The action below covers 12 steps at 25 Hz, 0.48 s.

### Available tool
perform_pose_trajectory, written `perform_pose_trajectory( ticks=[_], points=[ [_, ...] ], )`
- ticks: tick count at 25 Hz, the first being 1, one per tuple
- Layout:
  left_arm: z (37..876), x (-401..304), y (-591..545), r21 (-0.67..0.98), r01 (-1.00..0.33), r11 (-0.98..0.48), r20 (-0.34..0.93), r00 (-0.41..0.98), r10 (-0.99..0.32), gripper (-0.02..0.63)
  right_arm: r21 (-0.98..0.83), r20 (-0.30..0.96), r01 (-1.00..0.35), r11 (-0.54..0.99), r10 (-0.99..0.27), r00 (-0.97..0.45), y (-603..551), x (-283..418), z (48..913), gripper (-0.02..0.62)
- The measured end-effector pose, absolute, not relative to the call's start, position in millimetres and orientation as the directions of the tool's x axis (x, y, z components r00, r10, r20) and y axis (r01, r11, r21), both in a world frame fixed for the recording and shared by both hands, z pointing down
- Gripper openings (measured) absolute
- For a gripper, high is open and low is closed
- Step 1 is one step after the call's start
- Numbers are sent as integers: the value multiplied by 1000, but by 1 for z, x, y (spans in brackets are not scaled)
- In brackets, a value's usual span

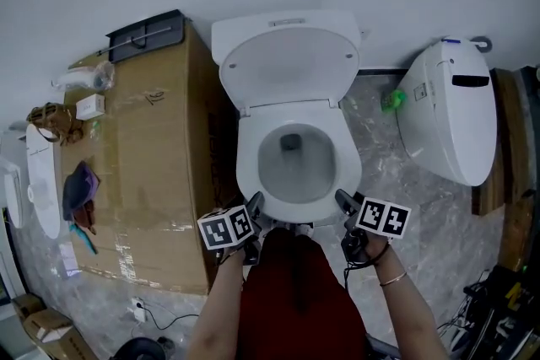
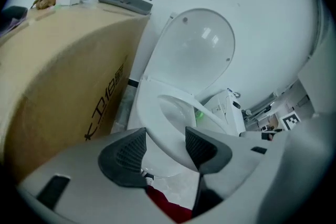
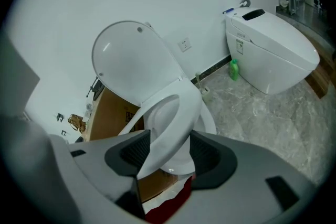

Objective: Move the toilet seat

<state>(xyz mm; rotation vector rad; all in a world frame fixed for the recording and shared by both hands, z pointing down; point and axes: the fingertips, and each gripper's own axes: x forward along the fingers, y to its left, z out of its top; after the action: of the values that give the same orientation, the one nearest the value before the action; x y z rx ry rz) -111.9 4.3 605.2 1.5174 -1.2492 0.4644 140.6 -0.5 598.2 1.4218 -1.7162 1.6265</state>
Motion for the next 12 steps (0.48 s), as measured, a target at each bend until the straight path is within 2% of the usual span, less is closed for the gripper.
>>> perform_pose_trajectory(
  ticks=[12],
  points=[
    [519, -113, 6, 346, -927, -146, 720, 362, -592, 210, -551, 768, -822, -140, -470, -435, -40, 139, 549, 247]
  ],
)
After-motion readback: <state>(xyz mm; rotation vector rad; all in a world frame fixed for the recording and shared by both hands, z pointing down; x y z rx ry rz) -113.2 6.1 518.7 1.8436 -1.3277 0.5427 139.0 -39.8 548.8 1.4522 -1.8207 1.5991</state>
